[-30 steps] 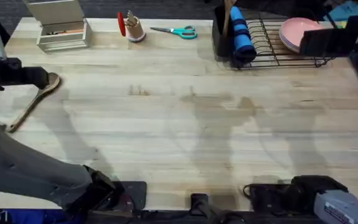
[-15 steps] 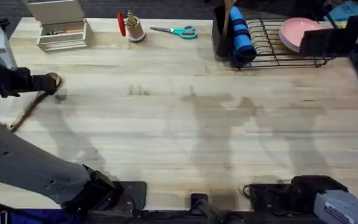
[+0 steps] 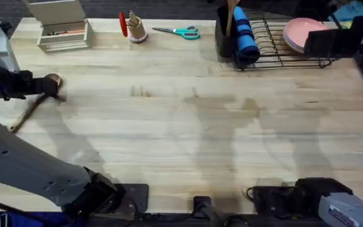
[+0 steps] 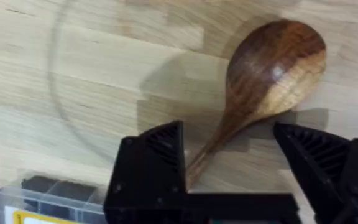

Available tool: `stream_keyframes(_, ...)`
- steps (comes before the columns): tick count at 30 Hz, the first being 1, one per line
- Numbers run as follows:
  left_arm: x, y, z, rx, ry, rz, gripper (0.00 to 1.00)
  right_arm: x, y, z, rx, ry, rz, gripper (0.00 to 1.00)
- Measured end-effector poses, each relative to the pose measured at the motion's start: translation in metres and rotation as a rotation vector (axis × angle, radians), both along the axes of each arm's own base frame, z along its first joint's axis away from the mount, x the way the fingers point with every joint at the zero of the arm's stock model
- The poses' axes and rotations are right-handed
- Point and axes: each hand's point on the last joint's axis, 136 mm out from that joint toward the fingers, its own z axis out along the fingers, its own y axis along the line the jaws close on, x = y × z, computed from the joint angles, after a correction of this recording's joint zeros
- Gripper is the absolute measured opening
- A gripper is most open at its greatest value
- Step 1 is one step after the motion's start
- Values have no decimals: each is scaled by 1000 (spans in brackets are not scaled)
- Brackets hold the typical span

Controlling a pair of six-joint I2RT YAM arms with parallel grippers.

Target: Pick up the spoon on the table one by one and put them onto the rack

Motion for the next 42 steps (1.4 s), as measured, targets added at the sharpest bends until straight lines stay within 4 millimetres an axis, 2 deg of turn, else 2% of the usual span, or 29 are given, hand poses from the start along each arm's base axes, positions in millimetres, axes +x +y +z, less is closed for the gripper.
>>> stream_keyframes(3, -1, -3, -1, -21, -3, -1, 825, 0, 0, 0, 0, 0, 0, 995)
stream_keyframes(8, -7, -2, -2, -52, -12, 13, 760, 0, 0, 0, 0, 0, 0, 995)
stream_keyframes(16, -24, 10, -3, -77, -19, 64, 625, 0, 0, 0, 0, 0, 0, 995)
stream_keyframes(20, -24, 10, -3, -78, -21, 63, 557, 0, 0, 0, 0, 0, 0, 995)
stream_keyframes(24, -23, 10, -2, -75, -23, 59, 439, 0, 0, 0, 0, 0, 0, 995)
stream_keyframes(29, -18, 10, -1, -81, -53, 50, 407, 0, 0, 0, 0, 0, 0, 995)
stream_keyframes(31, -16, 9, 0, -87, -61, 46, 286, 0, 0, 0, 0, 0, 0, 995)
stream_keyframes(33, -15, 8, 0, -93, -69, 39, 71, 0, 0, 0, 0, 0, 0, 995)
stream_keyframes(42, -13, 6, 0, -102, -77, 36, 56, 0, 0, 0, 0, 0, 0, 995)
